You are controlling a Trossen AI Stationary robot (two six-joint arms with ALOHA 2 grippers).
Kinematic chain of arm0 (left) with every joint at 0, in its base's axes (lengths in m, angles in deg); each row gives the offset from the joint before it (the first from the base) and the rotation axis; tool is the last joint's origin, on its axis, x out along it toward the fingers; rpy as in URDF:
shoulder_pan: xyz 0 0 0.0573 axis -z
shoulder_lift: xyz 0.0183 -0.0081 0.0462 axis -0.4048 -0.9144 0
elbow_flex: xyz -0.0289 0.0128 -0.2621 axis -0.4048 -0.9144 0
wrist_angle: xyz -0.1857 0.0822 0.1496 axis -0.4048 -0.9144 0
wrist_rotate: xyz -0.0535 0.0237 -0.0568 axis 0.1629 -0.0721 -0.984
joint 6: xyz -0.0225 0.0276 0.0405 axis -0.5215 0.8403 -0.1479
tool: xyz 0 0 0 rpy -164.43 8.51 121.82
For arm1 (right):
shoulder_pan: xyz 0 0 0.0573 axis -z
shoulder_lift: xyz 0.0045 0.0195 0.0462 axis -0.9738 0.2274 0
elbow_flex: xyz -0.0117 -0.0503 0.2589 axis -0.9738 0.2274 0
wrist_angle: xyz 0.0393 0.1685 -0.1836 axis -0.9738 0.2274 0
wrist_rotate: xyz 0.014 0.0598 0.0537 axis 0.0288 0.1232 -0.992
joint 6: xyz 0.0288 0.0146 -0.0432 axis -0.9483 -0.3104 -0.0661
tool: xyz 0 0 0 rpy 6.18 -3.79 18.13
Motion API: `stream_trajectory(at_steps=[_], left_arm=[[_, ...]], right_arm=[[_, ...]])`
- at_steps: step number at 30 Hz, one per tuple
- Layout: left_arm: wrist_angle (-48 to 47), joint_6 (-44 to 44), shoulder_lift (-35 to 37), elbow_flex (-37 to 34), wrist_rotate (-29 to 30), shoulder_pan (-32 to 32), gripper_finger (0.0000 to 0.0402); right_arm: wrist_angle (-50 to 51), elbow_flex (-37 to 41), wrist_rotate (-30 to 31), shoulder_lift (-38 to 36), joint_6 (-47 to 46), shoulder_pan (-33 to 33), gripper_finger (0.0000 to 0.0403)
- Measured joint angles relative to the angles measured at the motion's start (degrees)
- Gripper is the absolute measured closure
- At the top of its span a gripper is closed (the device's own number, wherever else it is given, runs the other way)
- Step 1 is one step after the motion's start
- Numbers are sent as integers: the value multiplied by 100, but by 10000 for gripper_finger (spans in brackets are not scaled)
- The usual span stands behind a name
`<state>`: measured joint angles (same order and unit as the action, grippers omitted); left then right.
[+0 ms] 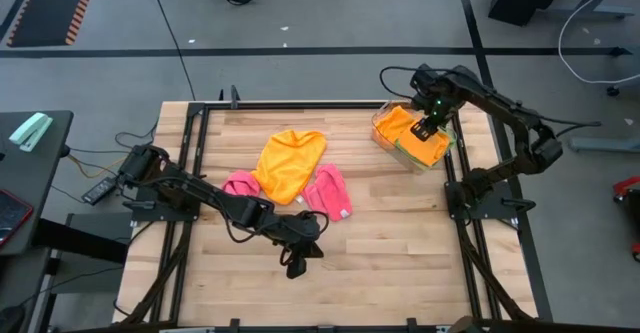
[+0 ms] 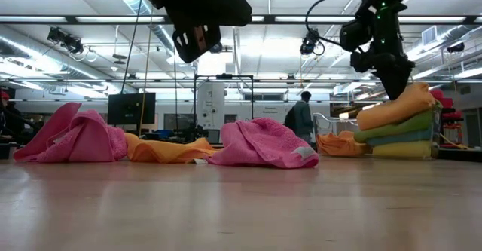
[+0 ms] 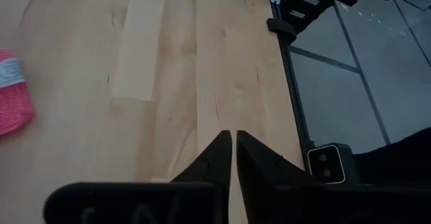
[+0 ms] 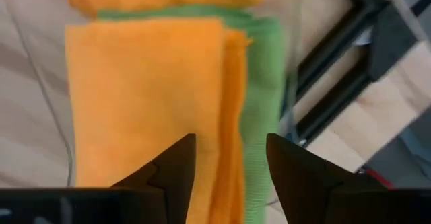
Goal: Fold microfiber towels
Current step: Put the bottom orange towel into the transparent bin, then fold the left pink towel
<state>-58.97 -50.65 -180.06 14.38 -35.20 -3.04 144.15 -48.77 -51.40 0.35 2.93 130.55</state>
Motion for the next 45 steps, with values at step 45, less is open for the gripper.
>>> stream_trajectory(at_steps=[45], left_arm=[[-5414, 2044, 1428, -38, 902, -699, 330]], right_arm=[[-6392, 1575, -519, 320, -3179, -5630, 219]])
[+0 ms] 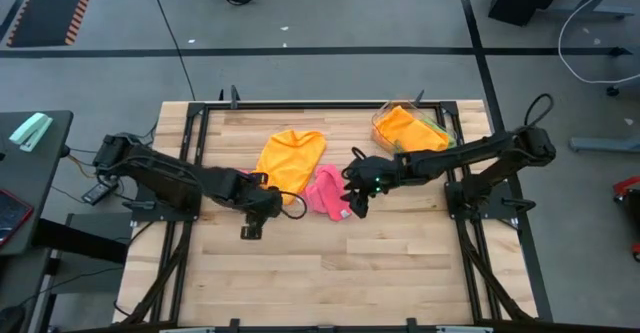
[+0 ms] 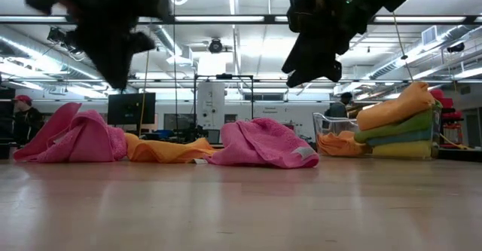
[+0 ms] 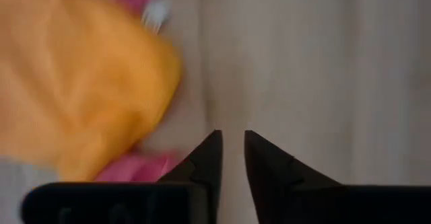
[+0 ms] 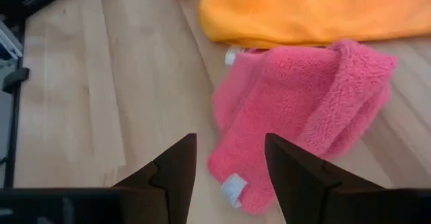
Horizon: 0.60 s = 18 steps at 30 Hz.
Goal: Fold microfiber towels
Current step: Fold the left pink towel
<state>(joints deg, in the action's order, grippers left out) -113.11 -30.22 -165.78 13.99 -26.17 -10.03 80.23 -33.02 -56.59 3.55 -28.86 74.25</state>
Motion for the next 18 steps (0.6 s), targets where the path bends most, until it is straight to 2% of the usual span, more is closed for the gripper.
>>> stream_trajectory(at_steps=[5, 12, 15, 18], left_arm=[[-819, 421, -121, -291, 15, -155, 278], [-814, 870, -145, -1233, 82, -317, 224], [-644, 1022, -145, -1632, 284, -330, 220], [-504, 1107, -150, -1839, 312, -300, 258]], right_arm=[[-167, -82, 110, 75, -146, -97, 219], [-371, -90, 155, 56, -341, -91, 219], [-397, -90, 151, 56, -417, -93, 219], [-405, -90, 153, 56, -496, -93, 219]])
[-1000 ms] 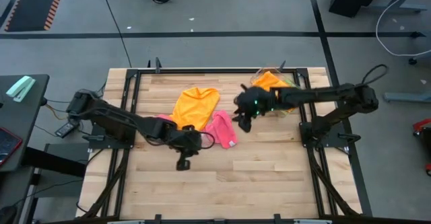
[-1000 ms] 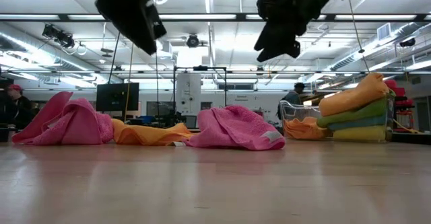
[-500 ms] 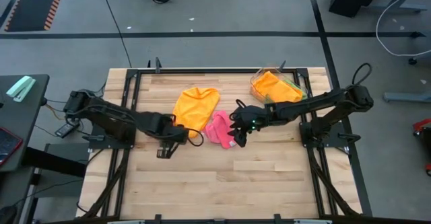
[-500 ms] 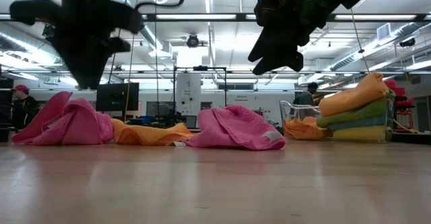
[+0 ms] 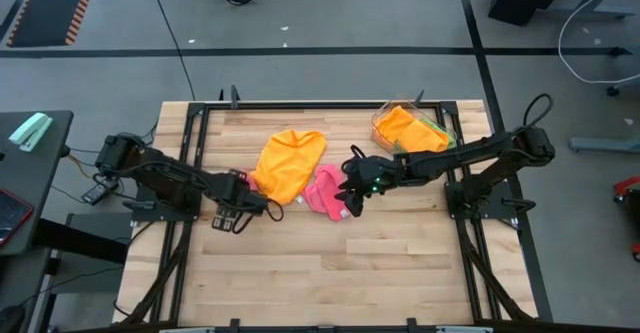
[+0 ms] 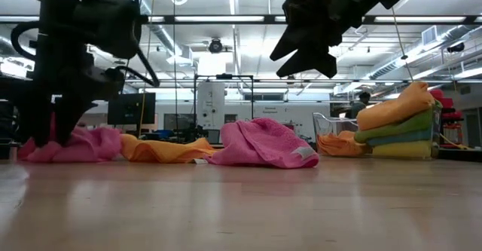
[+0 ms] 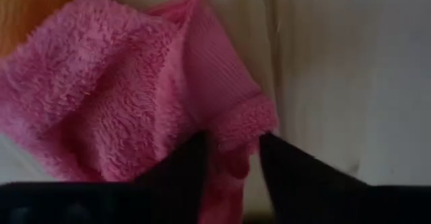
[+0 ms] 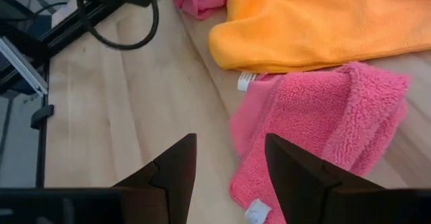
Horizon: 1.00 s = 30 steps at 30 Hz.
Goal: Fold microfiber towels
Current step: Fold the left pink towel
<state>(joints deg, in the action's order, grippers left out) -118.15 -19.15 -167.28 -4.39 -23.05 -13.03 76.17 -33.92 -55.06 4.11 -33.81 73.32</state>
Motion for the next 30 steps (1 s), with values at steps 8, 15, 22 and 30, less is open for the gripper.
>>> stream_trajectory(at_steps=[8, 15, 22, 30], left_arm=[[895, -391, 10, 202, -222, 36, 386], [1883, -422, 17, 1109, -1071, 36, 390], [2354, -128, 20, 2225, -1574, 36, 392], [3038, 47, 21, 2835, -1577, 25, 394]], right_arm=[[-27, 0, -2, 0, -272, 0, 219], [-43, 0, -6, 0, -571, -222, 219], [-43, 0, -4, 0, -1116, -463, 219], [-41, 0, -4, -2, -1867, -654, 219]])
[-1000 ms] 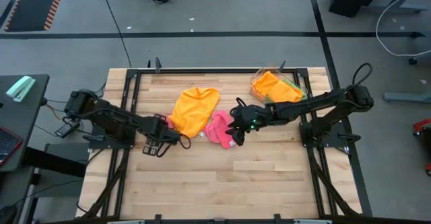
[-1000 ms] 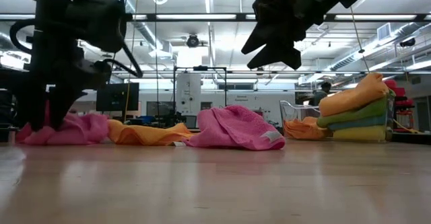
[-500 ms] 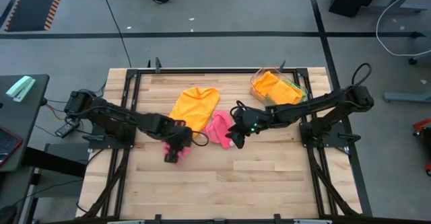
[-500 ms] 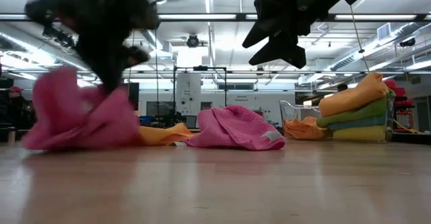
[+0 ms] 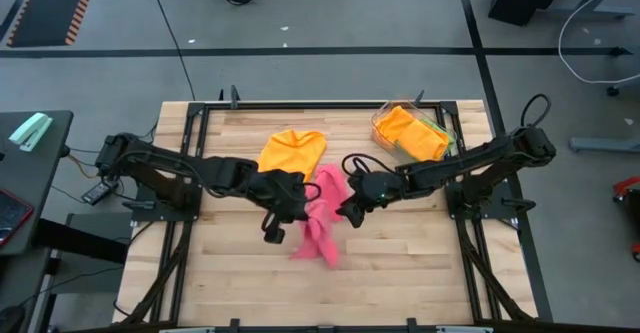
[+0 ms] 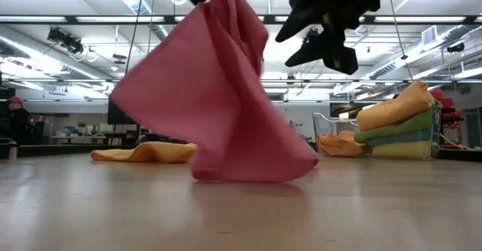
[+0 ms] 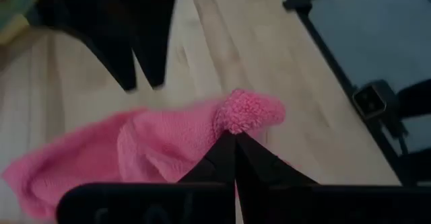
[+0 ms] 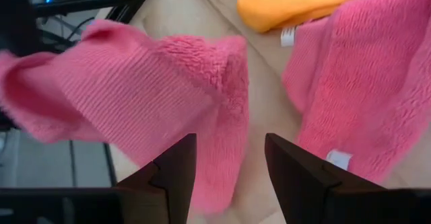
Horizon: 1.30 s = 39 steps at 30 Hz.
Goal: Fold microfiber towels
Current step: Fold the left pink towel
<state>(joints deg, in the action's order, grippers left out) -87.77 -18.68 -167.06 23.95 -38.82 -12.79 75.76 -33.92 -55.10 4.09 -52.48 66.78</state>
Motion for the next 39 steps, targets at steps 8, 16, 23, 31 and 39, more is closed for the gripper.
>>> stream_trajectory(at_steps=[8, 16, 23, 31, 39], left_arm=[[220, -287, 1, 26, -5, 14, 396], [227, -297, -2, 26, -16, 21, 395], [23, -294, -4, 17, -7, -159, 382], [-26, -1343, -263, 11, -14, -97, 395], [206, -2824, -959, 11, 17, 83, 384]], right_arm=[[20, -119, 0, -1, -452, -61, 219], [633, -734, 267, -1, 459, -56, 219], [1019, -1043, 345, -7, 964, -129, 219], [1348, -1058, 219, -7, 1150, -734, 219], [1391, -875, 1338, -7, 1633, -1355, 219]])
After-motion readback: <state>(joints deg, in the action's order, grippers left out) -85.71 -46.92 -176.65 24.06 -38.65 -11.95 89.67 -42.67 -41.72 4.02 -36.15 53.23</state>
